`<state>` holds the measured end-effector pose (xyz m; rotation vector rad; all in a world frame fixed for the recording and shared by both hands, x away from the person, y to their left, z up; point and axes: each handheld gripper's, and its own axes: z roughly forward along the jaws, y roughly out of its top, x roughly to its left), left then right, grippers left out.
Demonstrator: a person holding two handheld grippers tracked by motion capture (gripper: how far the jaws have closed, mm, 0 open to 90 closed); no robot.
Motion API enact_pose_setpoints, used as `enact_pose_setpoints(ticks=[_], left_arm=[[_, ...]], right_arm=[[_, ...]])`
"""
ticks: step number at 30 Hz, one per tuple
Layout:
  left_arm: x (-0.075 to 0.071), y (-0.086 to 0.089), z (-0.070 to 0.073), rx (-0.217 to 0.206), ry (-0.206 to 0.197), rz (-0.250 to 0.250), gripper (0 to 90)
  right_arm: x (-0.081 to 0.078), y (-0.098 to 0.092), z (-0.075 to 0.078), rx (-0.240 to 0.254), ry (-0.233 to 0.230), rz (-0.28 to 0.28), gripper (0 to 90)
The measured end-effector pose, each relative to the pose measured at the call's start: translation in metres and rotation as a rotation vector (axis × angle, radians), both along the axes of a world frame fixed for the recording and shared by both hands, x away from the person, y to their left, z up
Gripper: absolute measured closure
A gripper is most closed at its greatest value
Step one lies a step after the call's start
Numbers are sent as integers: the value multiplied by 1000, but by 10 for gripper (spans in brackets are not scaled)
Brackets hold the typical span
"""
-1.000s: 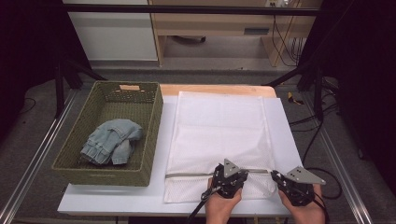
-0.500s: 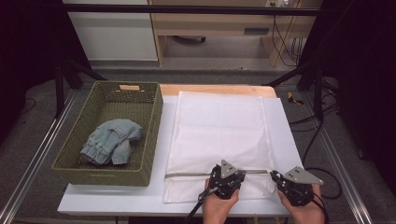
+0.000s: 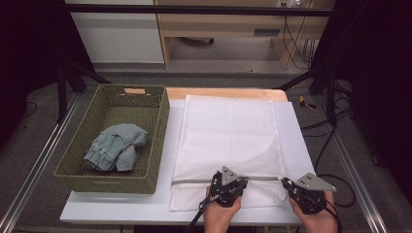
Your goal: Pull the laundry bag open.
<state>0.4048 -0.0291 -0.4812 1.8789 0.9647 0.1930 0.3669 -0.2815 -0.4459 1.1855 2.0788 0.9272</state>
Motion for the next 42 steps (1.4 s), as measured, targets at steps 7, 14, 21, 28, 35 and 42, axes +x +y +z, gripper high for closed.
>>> enact_pose_setpoints(ticks=[7, 14, 21, 28, 35, 42], left_arm=[[1, 9, 0, -7, 5, 18, 870], [1, 16, -1, -4, 7, 25, 870], [2, 19, 0, -11, 6, 30, 870], [3, 21, 1, -7, 9, 32, 870], [2, 32, 3, -7, 4, 47, 870], [-2, 43, 8, -2, -16, 52, 870]], right_arm=[[0, 0, 0, 1, 2, 2, 859], [0, 1, -1, 9, 17, 0, 859], [0, 1, 0, 14, 23, 13, 859], [0, 1, 0, 9, 16, 22, 859], [0, 2, 0, 6, 20, 20, 859], [1, 2, 0, 1, 21, 17, 859]])
